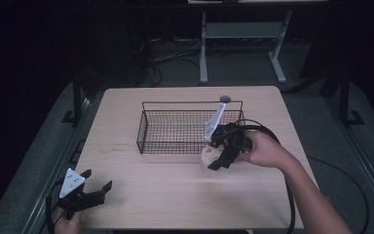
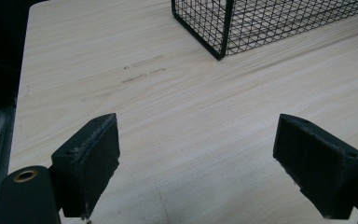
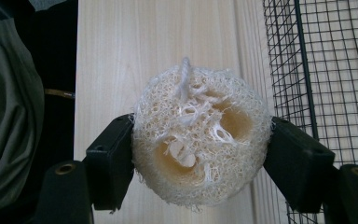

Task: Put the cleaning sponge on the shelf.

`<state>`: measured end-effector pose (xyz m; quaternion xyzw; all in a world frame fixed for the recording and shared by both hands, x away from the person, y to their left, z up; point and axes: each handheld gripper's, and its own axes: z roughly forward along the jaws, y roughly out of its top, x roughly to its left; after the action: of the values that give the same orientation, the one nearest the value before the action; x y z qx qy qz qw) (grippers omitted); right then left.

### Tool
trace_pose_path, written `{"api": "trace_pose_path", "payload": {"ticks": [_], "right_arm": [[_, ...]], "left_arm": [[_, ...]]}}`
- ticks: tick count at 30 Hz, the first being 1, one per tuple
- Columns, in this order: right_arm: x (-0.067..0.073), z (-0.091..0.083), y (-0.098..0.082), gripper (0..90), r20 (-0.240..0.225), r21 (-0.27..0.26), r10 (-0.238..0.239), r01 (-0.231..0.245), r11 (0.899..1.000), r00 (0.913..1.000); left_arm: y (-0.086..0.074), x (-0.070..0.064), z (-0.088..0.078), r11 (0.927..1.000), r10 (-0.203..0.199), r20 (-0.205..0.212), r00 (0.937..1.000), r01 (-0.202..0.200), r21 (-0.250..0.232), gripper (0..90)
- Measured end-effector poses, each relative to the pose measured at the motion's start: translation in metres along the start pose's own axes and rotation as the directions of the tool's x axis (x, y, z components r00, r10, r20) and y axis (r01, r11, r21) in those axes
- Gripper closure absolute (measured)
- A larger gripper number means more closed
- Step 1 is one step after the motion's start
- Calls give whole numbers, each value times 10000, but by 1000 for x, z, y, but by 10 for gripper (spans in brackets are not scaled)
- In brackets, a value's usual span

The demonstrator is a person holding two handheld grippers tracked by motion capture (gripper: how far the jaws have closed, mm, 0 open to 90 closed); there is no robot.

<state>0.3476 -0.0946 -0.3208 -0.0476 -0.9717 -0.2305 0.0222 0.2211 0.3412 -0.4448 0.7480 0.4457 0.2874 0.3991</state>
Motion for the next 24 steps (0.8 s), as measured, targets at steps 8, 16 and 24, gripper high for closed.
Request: {"api": "trace_pose_path", "payload": {"ticks": [8,16,24], "right_arm": [[-5,-5,4,287,13,-69,-23,23,10000,10000],[-9,-12,9,287,73,-1,-35,35,10000,10000],[-15,-19,16,287,203,120,-89,86,9999,9998]], "left_arm": [[0,0,-1,10000,-19,-17,10000,19,-56,137],[0,-1,0,10000,10,9,10000,-10,-21,137],[0,-1,0,10000,19,29,10000,-19,-7,137]]}}
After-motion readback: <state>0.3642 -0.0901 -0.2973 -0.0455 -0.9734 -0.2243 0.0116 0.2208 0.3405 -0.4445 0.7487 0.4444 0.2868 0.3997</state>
